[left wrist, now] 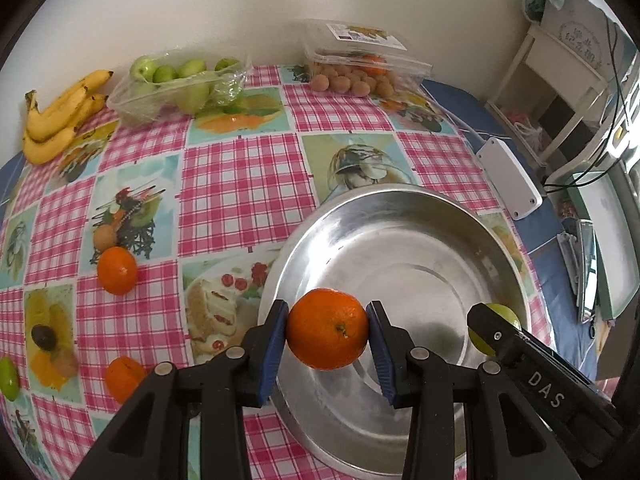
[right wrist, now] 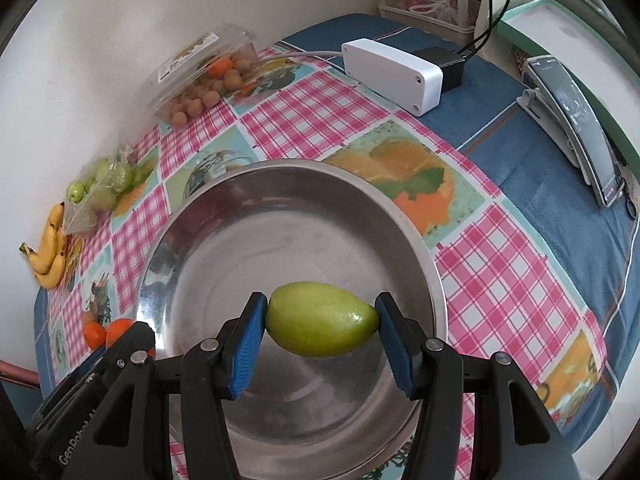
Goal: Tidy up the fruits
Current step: 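Carry the green pear with the right gripper while the left carries the tangerine over the steel plate, then open the right gripper dropping the pear while the left opens releasing the tangerine into the plate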
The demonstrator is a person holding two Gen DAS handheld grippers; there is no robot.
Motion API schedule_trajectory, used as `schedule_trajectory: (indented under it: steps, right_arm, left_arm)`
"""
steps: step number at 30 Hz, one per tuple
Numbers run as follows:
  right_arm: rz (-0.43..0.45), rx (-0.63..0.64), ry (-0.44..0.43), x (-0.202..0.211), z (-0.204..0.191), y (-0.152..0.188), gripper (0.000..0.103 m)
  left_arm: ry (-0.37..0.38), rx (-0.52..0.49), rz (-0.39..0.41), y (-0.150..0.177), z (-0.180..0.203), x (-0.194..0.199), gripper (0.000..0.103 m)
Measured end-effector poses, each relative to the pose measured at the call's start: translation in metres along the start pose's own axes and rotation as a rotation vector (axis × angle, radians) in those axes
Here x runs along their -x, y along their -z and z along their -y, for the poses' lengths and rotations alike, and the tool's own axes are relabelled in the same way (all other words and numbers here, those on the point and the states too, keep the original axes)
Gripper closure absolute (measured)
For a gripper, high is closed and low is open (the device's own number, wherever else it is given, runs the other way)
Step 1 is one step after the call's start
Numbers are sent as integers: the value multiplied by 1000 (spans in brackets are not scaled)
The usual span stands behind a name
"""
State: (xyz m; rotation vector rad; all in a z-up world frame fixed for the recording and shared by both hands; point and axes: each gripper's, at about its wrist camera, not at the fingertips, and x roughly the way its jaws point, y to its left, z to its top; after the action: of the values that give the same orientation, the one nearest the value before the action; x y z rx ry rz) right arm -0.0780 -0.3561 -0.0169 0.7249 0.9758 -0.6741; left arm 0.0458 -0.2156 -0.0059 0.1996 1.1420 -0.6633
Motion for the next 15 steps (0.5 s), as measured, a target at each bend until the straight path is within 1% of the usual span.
schedule_trajectory:
  steps: [10, 15]
  right_arm:
    - [-18, 18, 14, -14, -5, 5, 46]
    - [-26, 17, 23, -18, -2, 4, 46]
  left_arm:
    - [3, 0, -11, 0, 1, -14, 60]
    - [5, 0, -20, 1, 2, -19, 60]
